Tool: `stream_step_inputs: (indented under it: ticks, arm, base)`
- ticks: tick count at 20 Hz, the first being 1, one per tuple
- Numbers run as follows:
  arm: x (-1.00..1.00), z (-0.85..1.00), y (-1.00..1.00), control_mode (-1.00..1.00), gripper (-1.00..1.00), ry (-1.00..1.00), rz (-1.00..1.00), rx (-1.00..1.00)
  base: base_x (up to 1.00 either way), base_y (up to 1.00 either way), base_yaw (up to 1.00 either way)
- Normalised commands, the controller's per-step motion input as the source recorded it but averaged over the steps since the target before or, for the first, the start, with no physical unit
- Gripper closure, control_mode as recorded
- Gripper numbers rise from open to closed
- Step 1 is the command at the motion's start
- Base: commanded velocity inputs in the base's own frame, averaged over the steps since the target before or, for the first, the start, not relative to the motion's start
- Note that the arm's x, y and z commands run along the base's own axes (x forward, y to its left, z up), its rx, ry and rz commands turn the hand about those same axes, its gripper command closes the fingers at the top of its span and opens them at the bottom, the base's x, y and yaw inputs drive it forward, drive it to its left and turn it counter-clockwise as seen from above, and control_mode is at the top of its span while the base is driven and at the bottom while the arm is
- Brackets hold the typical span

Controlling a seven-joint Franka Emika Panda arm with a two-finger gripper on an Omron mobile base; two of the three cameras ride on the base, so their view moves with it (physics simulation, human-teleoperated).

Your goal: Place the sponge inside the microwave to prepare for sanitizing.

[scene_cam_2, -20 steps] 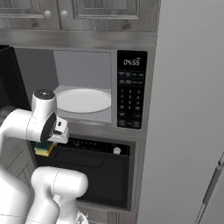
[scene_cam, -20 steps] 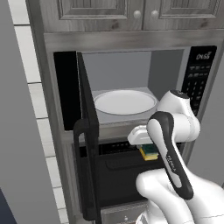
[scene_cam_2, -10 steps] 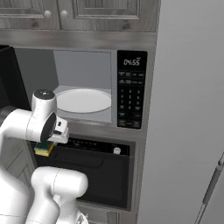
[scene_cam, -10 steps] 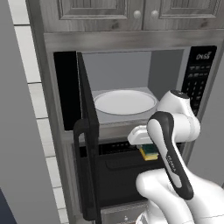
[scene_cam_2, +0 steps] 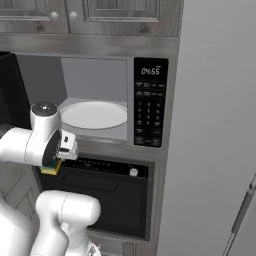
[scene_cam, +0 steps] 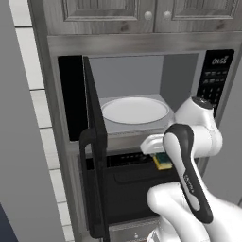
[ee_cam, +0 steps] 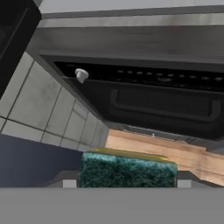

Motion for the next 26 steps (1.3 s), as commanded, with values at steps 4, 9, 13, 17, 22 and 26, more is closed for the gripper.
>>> stream_step_inputs:
  ticks: [4,9,13,17,22,26]
  arm:
    - [0.01,0.42,-0.11,-1.00,1.00,-0.07,0.00,0.00]
    - [0.13,0.38,-0.07,-1.00,1.00,0.00,0.00,0.00]
    - [0.11,0.39,-0.06,-1.00,1.00,-0.02,0.00,0.00]
    - [0.23,0.34,-0.04,-1.00,1.00,0.00,0.00,0.00]
    - [0.39,0.12,-0.03,-1.00,1.00,-0.04,0.00,-0.01]
    - [0.43,0.00,0.00,-1.00,1.00,-0.27,0.00,-0.09]
  base:
    - [0.00,0.00,0.00]
    - [0.00,0.00,0.00]
    - [0.00,0.00,0.00]
    - [0.00,0.00,0.00]
    - [0.00,0.00,0.00]
    - [0.00,0.00,0.00]
